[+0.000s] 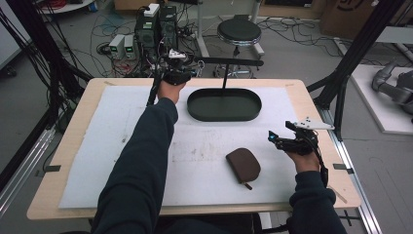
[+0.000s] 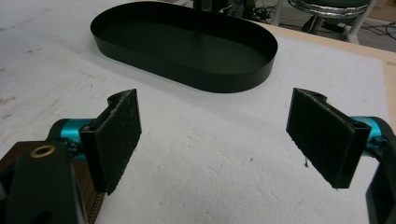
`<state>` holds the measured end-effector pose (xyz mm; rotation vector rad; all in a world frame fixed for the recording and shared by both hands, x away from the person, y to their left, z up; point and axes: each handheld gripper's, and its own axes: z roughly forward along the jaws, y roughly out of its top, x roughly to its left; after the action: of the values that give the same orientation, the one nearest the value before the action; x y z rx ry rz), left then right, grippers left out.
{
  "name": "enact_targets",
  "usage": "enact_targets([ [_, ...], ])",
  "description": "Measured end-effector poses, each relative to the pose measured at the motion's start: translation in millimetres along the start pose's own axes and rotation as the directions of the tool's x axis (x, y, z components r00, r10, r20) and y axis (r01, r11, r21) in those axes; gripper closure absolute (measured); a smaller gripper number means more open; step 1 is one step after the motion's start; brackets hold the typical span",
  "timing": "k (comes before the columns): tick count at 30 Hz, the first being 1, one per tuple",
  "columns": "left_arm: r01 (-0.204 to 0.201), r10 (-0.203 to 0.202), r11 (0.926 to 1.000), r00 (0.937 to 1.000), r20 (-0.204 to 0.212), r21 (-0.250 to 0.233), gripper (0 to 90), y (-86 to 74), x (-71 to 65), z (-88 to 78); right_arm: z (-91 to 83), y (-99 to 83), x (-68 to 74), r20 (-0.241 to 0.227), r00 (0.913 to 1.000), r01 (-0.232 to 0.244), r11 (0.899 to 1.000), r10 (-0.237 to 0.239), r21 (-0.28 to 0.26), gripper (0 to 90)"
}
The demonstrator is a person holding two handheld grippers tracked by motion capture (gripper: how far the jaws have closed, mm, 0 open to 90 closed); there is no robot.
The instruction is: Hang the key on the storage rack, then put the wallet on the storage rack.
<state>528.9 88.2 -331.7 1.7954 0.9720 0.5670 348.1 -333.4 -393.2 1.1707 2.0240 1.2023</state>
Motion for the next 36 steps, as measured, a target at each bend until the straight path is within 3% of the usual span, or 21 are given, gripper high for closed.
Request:
enact_targets([
  [6, 0.065, -0.06, 0.9953, 0.9961, 0.064, -0.071, 46.9, -39.1, -2.8, -32.2, 0.8, 1.9, 3.5, -0.001, 0.9999, 0.012, 1.0, -0.012, -0.002, 18.2],
  [8, 0.097, -0.089, 0.9914, 0.9926, 0.083, -0.089, 35.6, -49.9, -2.4, -43.4, 1.2, 2.5, 5.4, 0.002, 0.9999, 0.016, 1.0, -0.016, 0.001, 18.2],
  [10, 0.101, -0.093, 0.9907, 0.9915, 0.091, -0.091, 25.1, -59.1, -1.2, -53.8, 1.5, 2.9, 8.1, 0.001, 0.9998, 0.02, 1.0, -0.02, 0.003, 18.2],
  [12, 0.105, -0.093, 0.9877, 0.9901, 0.105, -0.116, 22.7, -66.3, 0.2, -65.1, 1.0, 3.5, 11.0, 0.009, 0.9994, 0.032, 0.999, -0.032, 0.002, 18.3],
  [14, 0.104, -0.09, 0.9861, 0.99, 0.109, -0.13, 20.5, -69.1, 0.8, -71.4, 0.0, 4.1, 13.3, 0.006, 0.9989, 0.047, 0.999, -0.047, -0.001, 24.3],
  [18, 0.091, -0.066, 0.9779, 0.9882, 0.138, -0.188, 20.7, -78.4, -1.0, -101.1, -1.7, 5.5, 19.3, 0.005, 0.9972, 0.075, 0.997, -0.075, -0.012, 24.9],
  [22, 0.015, 0.014, 0.9743, 0.9915, 0.13, -0.225, 20.8, -86.0, -4.7, -121.9, -3.3, 6.6, 22.5, -0.003, 0.9966, 0.082, 0.996, -0.082, -0.021, 24.9],
  [28, 0.005, 0.025, 0.9706, 0.992, 0.124, -0.241, 17.0, -102.7, -8.9, -141.3, -1.7, 7.3, 32.0, -0.02, 0.9948, 0.1, 0.995, -0.1, -0.014, 24.6],
  [31, -0.028, 0.053, 0.9733, 0.993, 0.106, -0.228, 17.0, -116.4, -9.7, -153.2, 0.1, 9.2, 39.5, -0.034, 0.9937, 0.106, 0.994, -0.106, 0.0, 23.0],
  [36, -0.034, 0.056, 0.9746, 0.9943, 0.091, -0.221, 17.0, -133.3, -7.7, -168.0, 1.5, 10.1, 49.0, -0.044, 0.9941, 0.1, 0.994, -0.099, 0.032, 20.1],
])
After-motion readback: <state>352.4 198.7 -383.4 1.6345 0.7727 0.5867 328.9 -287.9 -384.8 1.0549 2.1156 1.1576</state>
